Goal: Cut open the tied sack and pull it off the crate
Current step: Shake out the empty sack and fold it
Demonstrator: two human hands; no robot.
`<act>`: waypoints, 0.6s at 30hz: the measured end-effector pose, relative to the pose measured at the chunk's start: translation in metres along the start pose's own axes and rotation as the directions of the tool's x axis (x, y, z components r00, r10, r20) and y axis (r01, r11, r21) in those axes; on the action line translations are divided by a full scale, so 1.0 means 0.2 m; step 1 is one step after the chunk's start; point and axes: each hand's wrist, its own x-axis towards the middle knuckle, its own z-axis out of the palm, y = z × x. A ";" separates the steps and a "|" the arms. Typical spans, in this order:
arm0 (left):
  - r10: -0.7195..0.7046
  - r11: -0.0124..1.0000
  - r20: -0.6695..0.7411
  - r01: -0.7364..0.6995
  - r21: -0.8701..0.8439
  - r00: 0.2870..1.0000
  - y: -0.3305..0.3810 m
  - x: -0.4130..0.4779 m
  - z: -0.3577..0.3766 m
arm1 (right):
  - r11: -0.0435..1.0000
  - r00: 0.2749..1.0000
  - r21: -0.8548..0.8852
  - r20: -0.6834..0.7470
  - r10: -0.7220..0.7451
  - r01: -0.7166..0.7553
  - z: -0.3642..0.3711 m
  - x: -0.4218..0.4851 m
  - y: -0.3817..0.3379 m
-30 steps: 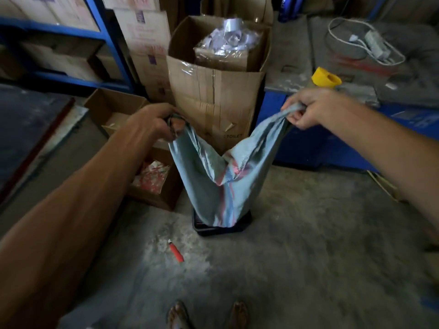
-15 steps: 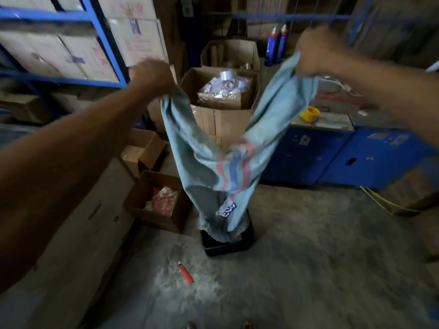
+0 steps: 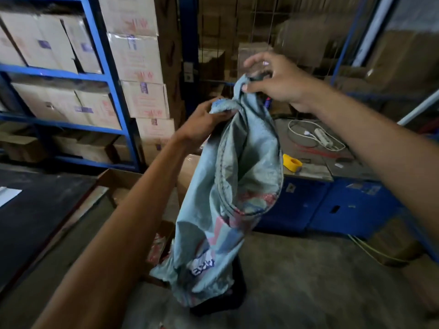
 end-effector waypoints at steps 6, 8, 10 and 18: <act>-0.089 0.994 -0.395 0.058 -0.087 0.914 -0.05 0.03 0.03 | 0.954 0.951 -0.099 0.100 0.292 -0.282 0.06 -0.40 0.08; -0.147 0.980 -0.412 0.075 -0.186 0.899 -0.04 0.02 0.02 | 0.944 0.868 -0.045 0.379 0.320 -0.328 0.17 -0.58 0.10; -0.199 0.967 -0.429 0.105 -0.232 0.881 -0.02 0.01 0.04 | 0.965 0.859 -0.096 0.439 0.263 -0.246 0.30 -0.67 0.15; -0.194 0.963 -0.139 0.161 -0.217 0.971 -0.06 -0.16 0.01 | 0.934 0.913 0.348 -0.351 0.210 -0.081 0.12 -0.49 0.03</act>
